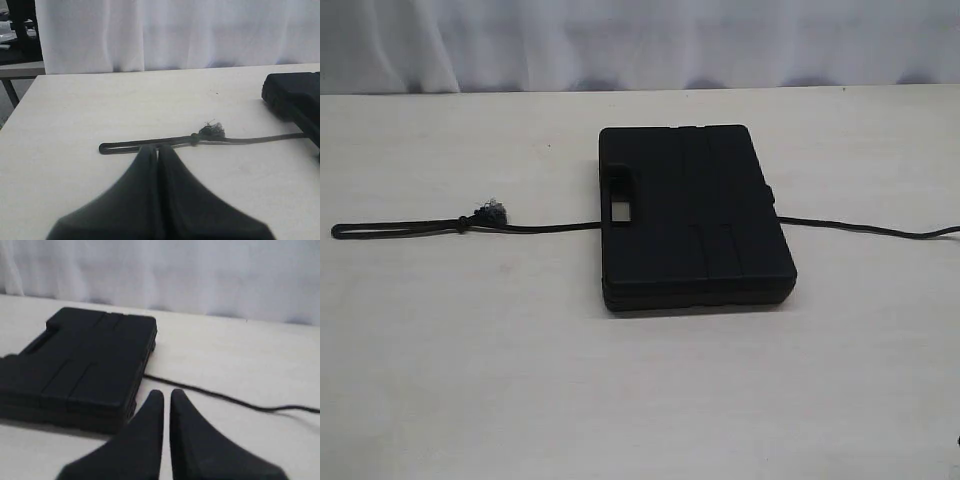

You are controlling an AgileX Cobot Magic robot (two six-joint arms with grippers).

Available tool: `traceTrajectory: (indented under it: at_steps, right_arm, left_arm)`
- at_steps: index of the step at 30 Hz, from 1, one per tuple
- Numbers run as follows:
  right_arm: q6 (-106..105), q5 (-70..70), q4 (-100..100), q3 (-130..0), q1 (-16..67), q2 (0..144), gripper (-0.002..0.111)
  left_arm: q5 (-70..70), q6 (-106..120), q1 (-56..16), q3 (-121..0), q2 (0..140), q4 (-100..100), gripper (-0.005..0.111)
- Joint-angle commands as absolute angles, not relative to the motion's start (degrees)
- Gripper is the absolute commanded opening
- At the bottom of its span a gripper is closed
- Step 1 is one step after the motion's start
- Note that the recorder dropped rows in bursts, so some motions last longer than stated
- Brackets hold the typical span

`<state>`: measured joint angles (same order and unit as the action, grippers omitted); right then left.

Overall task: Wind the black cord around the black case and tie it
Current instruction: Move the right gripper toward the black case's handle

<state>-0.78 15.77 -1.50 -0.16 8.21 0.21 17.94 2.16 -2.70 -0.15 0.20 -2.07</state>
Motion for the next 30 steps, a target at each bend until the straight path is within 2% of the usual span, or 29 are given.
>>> traceTrajectory:
  at_steps: [1,6,11,14,17,22,25,26,27,28,30]
  right_arm:
    - [-1.2,2.5,-2.3,0.0,8.1,0.0,0.004]
    - [-0.8,-19.7,-2.3,0.0,8.1,0.0,0.004]
    - [16.8,-48.7,-2.1,0.0,8.1,0.0,0.004]
    - [24.5,-51.9,-2.2,-2.0,8.1,0.0,0.004]
    - [25.2,-42.0,-4.7,-8.4,8.1,0.0,0.004]
    - [29.3,-13.9,-14.3,-23.5,8.1,4.8,0.008]
    - [31.6,1.7,-17.6,-32.3,8.1,10.7,0.025]
    - [30.0,11.7,-17.6,-37.4,8.1,14.5,0.038]
    - [28.9,16.6,-17.6,-39.5,8.1,16.7,0.044]
    - [25.4,24.5,-16.7,-44.3,8.1,21.4,0.055]
    - [20.4,32.8,-12.8,-50.0,8.1,28.6,0.059]
  left_arm:
    - [17.7,1.8,-2.7,0.0,0.0,-2.3,0.0]
    - [17.7,1.8,-2.7,0.0,0.0,-2.3,0.0]
    - [17.7,1.8,-2.7,0.0,0.0,-2.3,0.0]
    - [17.7,1.8,-2.7,0.0,0.0,-2.3,0.0]
    - [17.7,1.8,-2.7,0.0,0.0,-2.3,0.0]
    - [17.7,1.8,-2.7,0.0,0.0,-2.3,0.0]
    - [17.7,1.8,-2.7,0.0,0.0,-2.3,0.0]
    - [17.7,1.8,-2.7,0.0,0.0,-2.3,0.0]
    - [17.7,1.8,-2.7,0.0,0.0,-2.3,0.0]
    - [17.7,1.8,-2.7,0.0,0.0,-2.3,0.0]
    - [17.7,1.8,-2.7,0.0,0.0,-2.3,0.0]
